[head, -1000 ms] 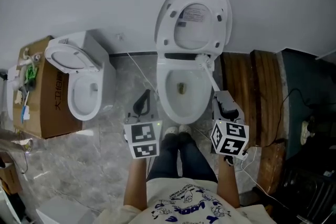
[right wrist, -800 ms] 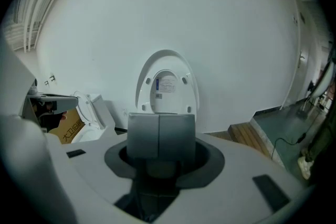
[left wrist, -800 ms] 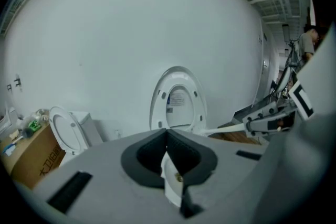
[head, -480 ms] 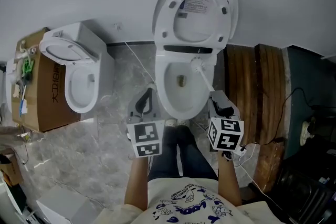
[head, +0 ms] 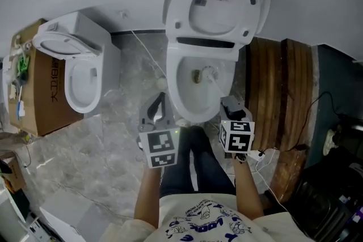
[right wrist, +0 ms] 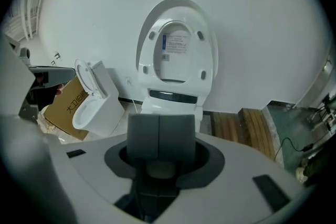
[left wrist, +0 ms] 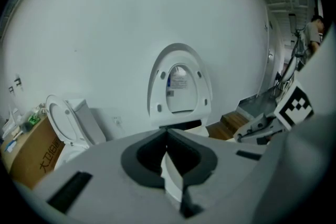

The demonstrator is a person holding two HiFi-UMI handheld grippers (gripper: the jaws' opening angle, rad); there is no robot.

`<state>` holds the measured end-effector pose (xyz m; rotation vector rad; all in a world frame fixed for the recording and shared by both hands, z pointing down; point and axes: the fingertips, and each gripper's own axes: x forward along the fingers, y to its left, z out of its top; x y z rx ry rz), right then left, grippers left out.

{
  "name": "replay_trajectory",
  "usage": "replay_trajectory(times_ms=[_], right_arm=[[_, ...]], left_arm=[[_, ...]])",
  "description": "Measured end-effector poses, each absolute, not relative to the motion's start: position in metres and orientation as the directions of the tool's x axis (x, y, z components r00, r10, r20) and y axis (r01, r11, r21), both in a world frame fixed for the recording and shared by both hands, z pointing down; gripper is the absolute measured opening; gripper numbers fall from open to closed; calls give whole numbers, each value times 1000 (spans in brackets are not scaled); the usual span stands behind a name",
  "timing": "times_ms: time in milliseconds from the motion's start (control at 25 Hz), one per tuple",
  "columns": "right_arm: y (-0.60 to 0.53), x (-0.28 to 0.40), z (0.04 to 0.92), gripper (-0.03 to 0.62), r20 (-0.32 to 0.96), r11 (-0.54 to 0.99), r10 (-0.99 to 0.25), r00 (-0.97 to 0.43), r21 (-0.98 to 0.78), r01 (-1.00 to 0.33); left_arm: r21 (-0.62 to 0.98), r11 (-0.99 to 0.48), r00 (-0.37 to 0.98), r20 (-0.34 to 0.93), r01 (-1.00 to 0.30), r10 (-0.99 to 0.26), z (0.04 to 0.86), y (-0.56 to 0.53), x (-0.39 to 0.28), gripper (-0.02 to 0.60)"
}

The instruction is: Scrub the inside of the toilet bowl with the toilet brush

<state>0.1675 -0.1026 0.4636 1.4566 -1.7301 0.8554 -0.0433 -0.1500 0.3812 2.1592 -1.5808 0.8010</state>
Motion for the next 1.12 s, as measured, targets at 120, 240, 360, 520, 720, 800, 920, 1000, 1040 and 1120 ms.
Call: replay_trajectory(times_ms=[120,240,360,520,720,800,920,1000,1040,1120], right_arm=[[-107,165,485,169,863,154,-492,-117,-45,-987],[-114,162,504,169,873,158,-474,-118,-48,-986],[-120,159,522,169,882,176,-455,-119,-42,-984],[-132,157,548,169,891,190,-438,-123,-42,-981],[-148,155,580,169,903,217,-412,-119,-30,-976],[-152,154,592,169,908,229,-403,-119,-25,-973],[-158,152,610,169,913,251,-391,-114,-14,-968],[-162,150,620,169,915,267,-386,-114,-7,-964],[-164,149,625,169,916,273,-384,-113,-5,-962],[-168,146,634,169,919,279,-377,-113,-4,-960]], left_arm=[[-52,-318,213,641,-947,-737,397,-153,-42,2],[-48,-317,209,656,-947,-725,413,-155,-41,2],[-47,-320,208,668,-946,-714,426,-158,-39,2],[-51,-323,205,678,-945,-706,441,-162,-40,2],[-46,-318,199,695,-947,-691,465,-164,-43,2],[-38,-308,195,701,-951,-686,474,-164,-44,2],[-26,-296,191,709,-955,-679,487,-164,-44,2],[-19,-292,192,713,-956,-675,495,-164,-42,2],[-15,-290,192,715,-957,-672,498,-164,-42,2],[-10,-287,193,718,-958,-668,504,-164,-41,2]])
